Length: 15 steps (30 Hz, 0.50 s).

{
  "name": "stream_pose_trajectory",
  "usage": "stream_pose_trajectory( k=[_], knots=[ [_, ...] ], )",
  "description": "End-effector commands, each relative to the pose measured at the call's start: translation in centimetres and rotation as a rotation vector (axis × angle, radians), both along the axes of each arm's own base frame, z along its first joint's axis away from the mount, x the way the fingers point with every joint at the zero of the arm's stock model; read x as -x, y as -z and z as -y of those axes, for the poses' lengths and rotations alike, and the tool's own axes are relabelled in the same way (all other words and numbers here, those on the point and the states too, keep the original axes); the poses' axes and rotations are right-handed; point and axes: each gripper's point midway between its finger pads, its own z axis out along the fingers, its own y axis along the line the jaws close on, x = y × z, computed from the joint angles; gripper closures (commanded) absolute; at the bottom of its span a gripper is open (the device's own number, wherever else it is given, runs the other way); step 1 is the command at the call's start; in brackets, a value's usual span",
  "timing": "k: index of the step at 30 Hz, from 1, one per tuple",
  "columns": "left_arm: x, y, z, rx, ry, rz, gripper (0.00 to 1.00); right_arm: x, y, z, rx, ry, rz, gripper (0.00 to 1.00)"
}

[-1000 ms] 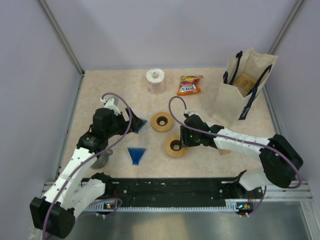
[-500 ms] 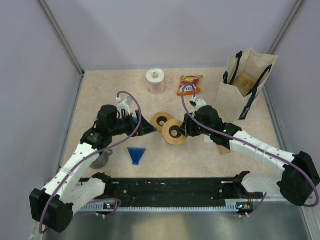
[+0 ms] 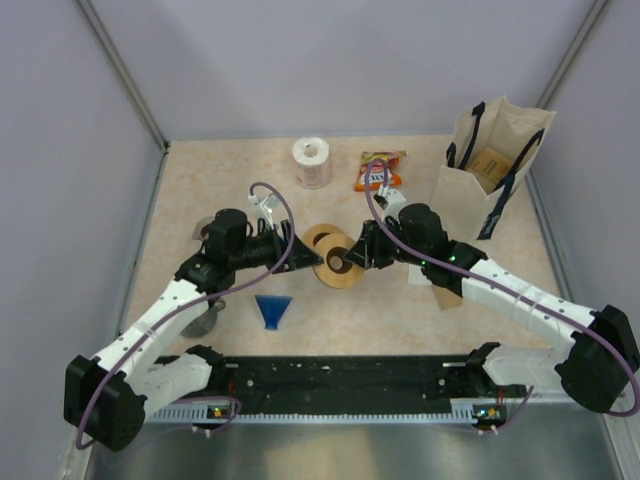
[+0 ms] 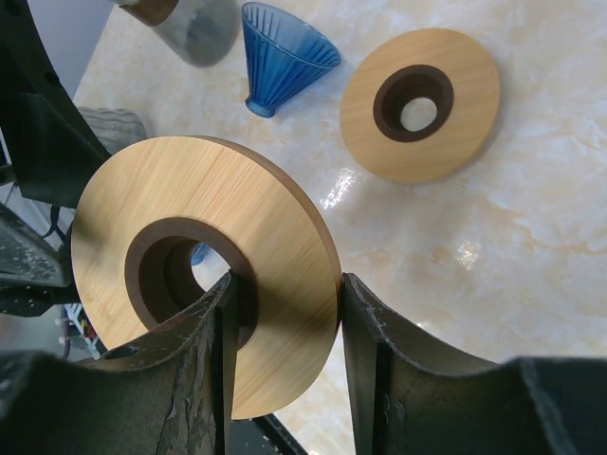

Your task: Place the coffee filter in the dripper

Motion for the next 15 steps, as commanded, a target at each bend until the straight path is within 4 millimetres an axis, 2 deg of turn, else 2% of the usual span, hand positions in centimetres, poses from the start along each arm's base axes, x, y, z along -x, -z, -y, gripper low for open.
stream_pose_trajectory(
  k=[1, 6, 8, 9, 10, 11, 12, 14, 15],
  knots=[
    [-0.3, -1.4, 0.6, 0.043, 0.017, 0.059, 0.42, -0.5, -5.5, -1.6, -0.145, -0.045, 0.100, 0.82],
    [-0.1, -1.4, 0.9, 0.051, 0.035, 0.058, 0.51, -0.5, -5.5, -1.9, -0.154, -0.053, 0.095, 0.82],
    [0.0, -1.7, 1.0, 0.061, 0.041, 0.060, 0.66, -0.6, -5.6, -1.8, -0.154, -0.046, 0.099, 0.82],
    [0.1, -1.7, 1.1, 0.064, 0.044, 0.060, 0.77, -0.5, -5.4, -1.9, -0.151, -0.048, 0.098, 0.82],
    [0.1, -1.8, 1.1, 0.066, 0.043, 0.060, 0.94, -0.5, -5.6, -1.8, -0.155, -0.047, 0.100, 0.81],
    [0.1, -1.8, 1.1, 0.067, 0.041, 0.060, 1.00, -0.6, -5.5, -1.8, -0.154, -0.046, 0.099, 0.78],
    [0.0, -1.9, 1.0, 0.068, 0.034, 0.063, 1.00, -0.5, -5.4, -1.8, -0.149, -0.047, 0.098, 0.72],
    [-0.3, -2.0, 0.9, 0.066, 0.014, 0.071, 1.00, -0.8, -5.3, -1.4, -0.131, -0.029, 0.108, 0.45],
    [-0.5, -2.2, 0.8, 0.066, -0.005, 0.075, 1.00, -1.3, -5.0, -0.8, -0.110, 0.011, 0.108, 0.36]
  ],
)
